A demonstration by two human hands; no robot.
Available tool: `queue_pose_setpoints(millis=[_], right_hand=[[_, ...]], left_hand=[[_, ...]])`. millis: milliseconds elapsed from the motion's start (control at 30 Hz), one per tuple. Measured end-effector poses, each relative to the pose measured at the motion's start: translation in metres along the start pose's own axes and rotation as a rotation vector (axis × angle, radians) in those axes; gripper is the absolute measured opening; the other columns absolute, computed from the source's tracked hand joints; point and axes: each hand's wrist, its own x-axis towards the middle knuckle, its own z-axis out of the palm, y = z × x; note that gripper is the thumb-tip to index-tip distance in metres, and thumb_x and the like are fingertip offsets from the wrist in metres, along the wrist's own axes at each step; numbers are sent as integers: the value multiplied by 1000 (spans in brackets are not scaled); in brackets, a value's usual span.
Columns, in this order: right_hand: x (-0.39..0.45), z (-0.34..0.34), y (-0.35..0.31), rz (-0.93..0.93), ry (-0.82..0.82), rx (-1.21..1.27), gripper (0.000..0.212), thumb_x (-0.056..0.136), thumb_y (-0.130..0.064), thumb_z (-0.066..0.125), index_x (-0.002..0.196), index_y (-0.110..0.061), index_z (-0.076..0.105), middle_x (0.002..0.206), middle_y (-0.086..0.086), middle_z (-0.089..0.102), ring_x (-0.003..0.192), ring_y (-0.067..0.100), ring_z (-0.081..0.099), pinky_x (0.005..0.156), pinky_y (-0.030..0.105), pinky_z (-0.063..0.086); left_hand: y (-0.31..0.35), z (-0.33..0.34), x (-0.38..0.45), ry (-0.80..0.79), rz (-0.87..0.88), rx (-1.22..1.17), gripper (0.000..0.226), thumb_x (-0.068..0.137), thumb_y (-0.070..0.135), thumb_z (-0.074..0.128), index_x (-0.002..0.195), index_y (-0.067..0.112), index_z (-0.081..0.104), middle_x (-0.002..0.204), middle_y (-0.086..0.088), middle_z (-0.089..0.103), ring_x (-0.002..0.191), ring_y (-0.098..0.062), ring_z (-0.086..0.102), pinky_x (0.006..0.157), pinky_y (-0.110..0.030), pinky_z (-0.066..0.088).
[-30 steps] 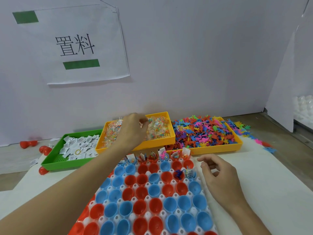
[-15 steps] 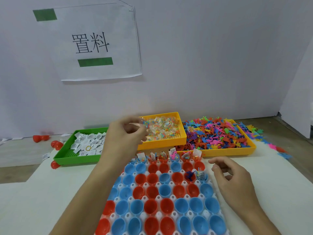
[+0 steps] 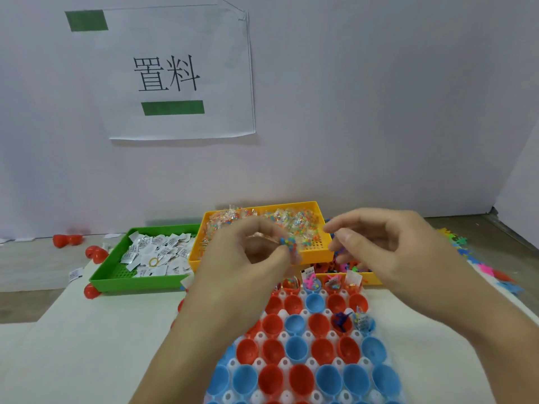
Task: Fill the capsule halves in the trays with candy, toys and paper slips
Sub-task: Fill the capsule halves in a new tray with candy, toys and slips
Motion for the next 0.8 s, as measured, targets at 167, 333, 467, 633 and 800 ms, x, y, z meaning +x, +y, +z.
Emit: queue_pose_setpoints(millis=[167,333,467,633,800], right_hand=[[0,18,-3,37,-109,109,14,93,-32,64,103,-36,74,93,-16,76,83,8,74,72,26,60],[4,21,-1,35,-71,190,13,87,-33,70,96,-41,74,86,-10,77,78,15,75,65,27,60],[5,25,2,57,-19,165,10,87,-29,73,91,-38,75,83,-10,77,77,13,75,67,32,58],[6,29,1,88,48,160,5,83,-27,75,86,-30,78,82,-12,77,79,6,74,69,26,58],[6,33,-4,72,79,175,16,85,-18,73,80,-31,79,76,-12,76,76,3,72,69,15,56]], left_hand=[[-2,12,-3,-69,-3,-55,16,90,1,64,90,17,67,72,-4,76,69,-15,74,60,-19,53],[-2,13,-4,-61,-7,-94,15,92,4,64,92,18,68,75,-4,76,72,-16,75,64,-22,57],[-3,15,-3,-9,-24,-68,12,91,7,67,95,18,66,75,-1,77,72,-14,75,67,-26,60],[-6,16,-1,75,-46,-22,9,88,11,71,86,16,65,70,1,76,70,-12,74,67,-31,58],[-9,10,1,114,3,6,12,84,11,74,78,21,71,72,1,75,67,-13,73,64,-29,55]])
